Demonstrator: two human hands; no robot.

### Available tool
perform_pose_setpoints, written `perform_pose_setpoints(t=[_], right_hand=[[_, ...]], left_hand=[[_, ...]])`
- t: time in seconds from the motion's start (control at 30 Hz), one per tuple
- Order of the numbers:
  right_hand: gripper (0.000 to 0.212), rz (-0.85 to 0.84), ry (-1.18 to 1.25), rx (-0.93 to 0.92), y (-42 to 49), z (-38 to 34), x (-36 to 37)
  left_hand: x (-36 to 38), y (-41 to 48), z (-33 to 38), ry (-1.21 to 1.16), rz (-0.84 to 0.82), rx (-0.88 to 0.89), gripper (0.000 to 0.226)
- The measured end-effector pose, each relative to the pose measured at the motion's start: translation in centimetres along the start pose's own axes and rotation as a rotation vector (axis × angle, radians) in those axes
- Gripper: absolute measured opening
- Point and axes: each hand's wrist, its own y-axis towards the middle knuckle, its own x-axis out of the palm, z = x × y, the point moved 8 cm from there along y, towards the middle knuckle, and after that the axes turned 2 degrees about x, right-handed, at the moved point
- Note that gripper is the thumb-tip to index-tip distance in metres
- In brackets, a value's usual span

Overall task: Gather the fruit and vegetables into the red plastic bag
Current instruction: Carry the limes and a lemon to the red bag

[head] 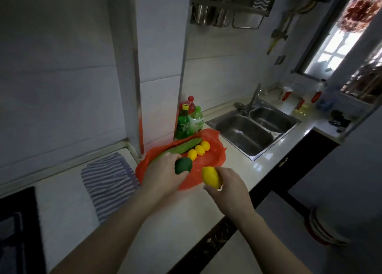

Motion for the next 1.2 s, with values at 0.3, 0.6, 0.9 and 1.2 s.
perform_pose_setpoints(t=[0.3,0.6,0.9,1.2], right_hand=[[0.048,-0.158,0.021,-0.018,8.4,3.4,7.6],[0.05,-0.318,0.092,0.029,15.8,8.2,16.3],[0.058,-0.402,0.223,0.066,21.3,10.8,23.6],[0.051,-0.409,0.251,-0.035,22.6,10.1,25.8]], left_hand=[[5.3,6.0,-4.9,0.064,-0.108,-0.132,0.044],[12.5,11.9,-9.4,0.076,-0.195,-0.305,0.044],[18.3,16.7,-14.2,0.082,-0.211,-0.46,0.045],[20.3,17.7,-16.4,0.108,-0.19,-0.543,0.05]])
